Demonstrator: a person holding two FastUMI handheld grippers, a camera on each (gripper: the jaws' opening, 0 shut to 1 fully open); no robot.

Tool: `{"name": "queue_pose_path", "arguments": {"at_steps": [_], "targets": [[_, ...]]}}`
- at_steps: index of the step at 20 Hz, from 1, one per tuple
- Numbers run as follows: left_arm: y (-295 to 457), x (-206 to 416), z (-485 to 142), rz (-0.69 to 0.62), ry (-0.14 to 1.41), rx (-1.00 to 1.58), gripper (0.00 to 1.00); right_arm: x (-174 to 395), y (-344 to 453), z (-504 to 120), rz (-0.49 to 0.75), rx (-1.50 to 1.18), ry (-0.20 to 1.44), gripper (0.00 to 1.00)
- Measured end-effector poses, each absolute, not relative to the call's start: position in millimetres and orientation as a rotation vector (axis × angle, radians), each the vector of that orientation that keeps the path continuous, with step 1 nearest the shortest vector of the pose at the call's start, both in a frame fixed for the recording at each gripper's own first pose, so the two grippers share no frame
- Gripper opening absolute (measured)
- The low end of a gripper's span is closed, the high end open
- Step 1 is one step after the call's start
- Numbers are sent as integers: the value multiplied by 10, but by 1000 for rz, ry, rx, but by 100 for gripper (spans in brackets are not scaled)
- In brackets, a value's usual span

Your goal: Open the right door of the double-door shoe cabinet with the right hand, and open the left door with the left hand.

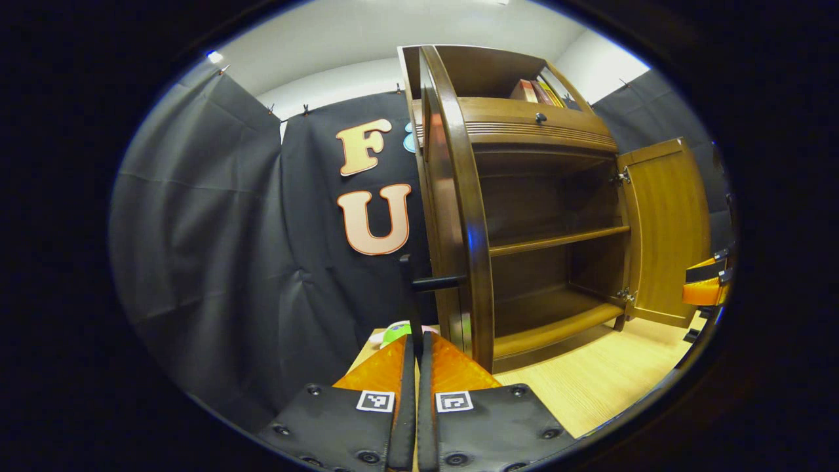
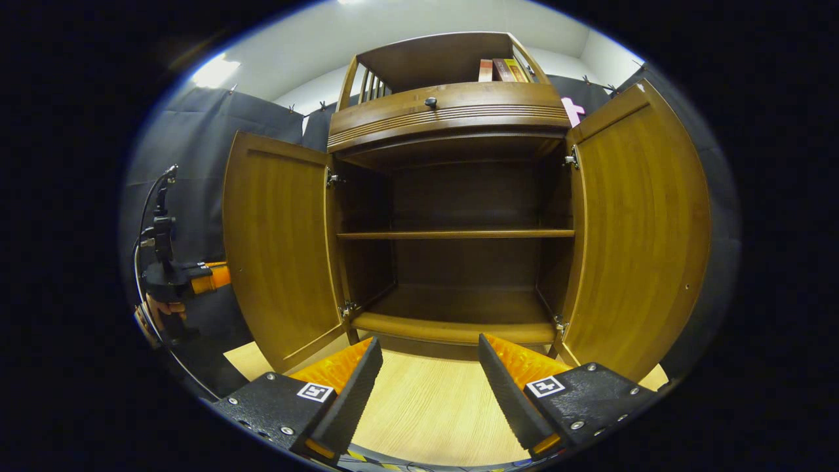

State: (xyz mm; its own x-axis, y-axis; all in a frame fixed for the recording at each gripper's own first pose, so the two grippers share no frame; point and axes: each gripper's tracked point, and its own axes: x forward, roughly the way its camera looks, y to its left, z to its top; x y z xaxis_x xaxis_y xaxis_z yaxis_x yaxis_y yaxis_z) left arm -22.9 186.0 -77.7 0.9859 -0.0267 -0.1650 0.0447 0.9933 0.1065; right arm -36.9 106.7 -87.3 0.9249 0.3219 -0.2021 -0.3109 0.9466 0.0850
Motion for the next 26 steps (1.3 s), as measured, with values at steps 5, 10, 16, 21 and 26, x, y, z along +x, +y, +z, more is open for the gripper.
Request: {"name": "queue_pose_path", "arguments": {"at_steps": [5, 10, 16, 21, 26], "targets": [[2192, -241, -782, -90, 170, -18, 8, -317, 1134, -874, 310, 53, 222, 92], [2291, -625, -668, 4, 174, 21, 16, -127, 1367, -828, 371, 114, 222, 92], [1777, -935, 86, 100, 22, 72, 17, 60, 1384, -730, 406, 88, 188, 91], [870, -555, 237, 56, -47, 14, 17, 4, 1014, -671, 354, 52, 151, 91], [290, -238, -36, 66, -28, -25, 16, -166, 559, -597, 273, 9, 122, 91]]}}
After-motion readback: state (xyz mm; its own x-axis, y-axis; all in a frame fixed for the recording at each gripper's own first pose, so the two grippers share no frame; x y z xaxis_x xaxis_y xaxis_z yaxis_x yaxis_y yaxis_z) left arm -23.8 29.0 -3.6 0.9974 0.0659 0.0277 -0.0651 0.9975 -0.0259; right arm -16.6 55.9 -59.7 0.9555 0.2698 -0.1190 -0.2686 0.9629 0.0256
